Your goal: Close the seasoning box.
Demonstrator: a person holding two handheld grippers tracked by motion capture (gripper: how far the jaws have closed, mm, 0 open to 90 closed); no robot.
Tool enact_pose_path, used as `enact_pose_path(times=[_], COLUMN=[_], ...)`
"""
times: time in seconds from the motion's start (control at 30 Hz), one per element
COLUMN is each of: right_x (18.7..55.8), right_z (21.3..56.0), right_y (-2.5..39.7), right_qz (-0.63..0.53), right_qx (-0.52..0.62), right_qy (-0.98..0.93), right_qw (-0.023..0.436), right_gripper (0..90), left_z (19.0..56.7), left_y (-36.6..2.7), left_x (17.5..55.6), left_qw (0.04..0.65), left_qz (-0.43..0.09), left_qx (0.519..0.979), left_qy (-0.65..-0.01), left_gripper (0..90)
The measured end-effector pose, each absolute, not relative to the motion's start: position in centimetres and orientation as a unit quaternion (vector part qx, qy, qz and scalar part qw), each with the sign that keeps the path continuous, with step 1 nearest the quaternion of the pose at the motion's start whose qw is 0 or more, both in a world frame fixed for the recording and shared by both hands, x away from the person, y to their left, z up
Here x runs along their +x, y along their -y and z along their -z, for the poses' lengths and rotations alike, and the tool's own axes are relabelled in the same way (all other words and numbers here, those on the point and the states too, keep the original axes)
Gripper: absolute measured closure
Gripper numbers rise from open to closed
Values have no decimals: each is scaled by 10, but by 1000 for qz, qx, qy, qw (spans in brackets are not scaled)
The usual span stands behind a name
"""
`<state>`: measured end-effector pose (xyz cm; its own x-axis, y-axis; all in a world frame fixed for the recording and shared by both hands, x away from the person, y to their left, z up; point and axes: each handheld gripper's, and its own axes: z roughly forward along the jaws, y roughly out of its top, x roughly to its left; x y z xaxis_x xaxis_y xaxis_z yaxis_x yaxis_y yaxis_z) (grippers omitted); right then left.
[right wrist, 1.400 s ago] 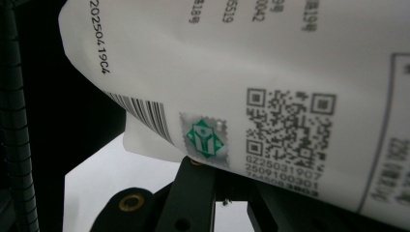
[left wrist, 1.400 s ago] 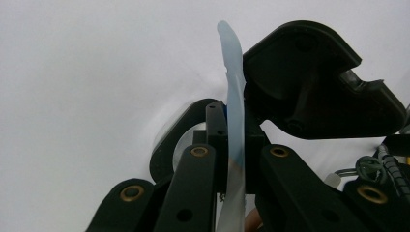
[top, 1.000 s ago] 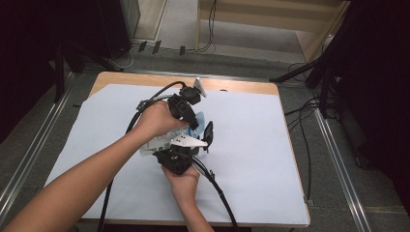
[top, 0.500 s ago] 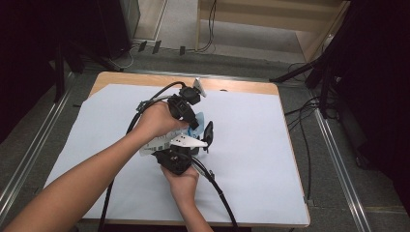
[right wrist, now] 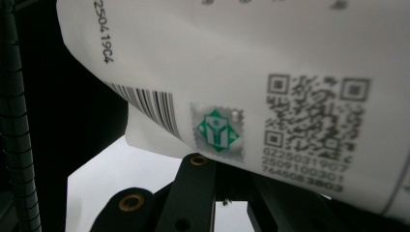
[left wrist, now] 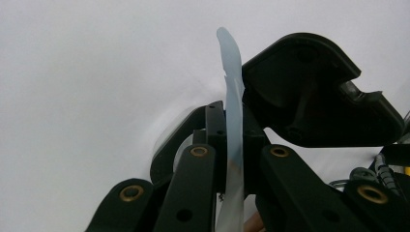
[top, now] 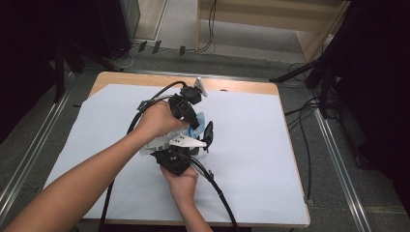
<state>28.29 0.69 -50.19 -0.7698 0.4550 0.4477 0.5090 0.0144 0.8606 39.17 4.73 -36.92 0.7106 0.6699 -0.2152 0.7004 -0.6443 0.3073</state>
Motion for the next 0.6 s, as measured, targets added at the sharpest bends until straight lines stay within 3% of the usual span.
enact_pose_path(times=[0.6], right_x=[282], right_z=[501], right_y=[-7], right_qz=[614], right_qx=[-335], right_qy=[715], right_qw=[21], right_gripper=[900], left_z=[369], left_y=[-48], left_x=[392], left_qw=[188], left_qz=[42], left_qx=[904], left_qy=[-382], left_gripper=[886])
